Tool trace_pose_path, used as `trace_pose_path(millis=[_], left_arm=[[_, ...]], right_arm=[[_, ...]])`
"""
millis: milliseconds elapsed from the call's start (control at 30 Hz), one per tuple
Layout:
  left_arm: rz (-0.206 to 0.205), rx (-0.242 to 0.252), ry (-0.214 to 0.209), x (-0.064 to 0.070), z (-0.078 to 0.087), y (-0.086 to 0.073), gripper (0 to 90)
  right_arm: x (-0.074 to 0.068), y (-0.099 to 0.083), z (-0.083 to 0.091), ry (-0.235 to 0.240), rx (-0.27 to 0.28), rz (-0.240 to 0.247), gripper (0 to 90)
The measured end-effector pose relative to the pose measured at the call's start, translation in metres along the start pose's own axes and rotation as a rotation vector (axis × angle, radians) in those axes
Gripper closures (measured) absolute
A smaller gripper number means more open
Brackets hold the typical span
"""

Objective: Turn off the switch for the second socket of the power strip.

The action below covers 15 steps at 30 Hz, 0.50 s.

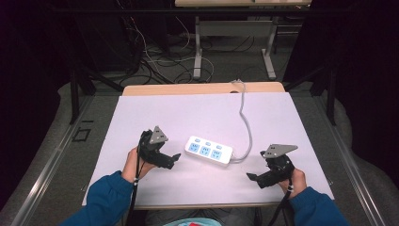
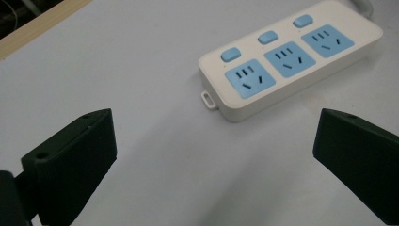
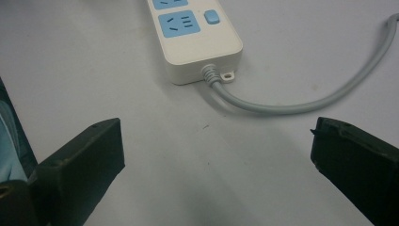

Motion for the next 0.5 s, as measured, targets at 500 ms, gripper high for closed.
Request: trace_pose_path(millis=[500], left_arm=[[0.028,-0.013,0.029,0.002,0.029,-0.037,0.2]], right_arm=[[0.0,0.0,0.001,0.0,-0.009,0.003,2.6]])
Point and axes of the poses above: each handheld gripper's, and its own axes: z roughly backward along the jaws, y roughly out of its top, x roughly to its right, the point moved 6 cm from there along -z, roughly forward along the jaws, and after that the axes turned 10 degrees about -y, right-handed, at the moved point
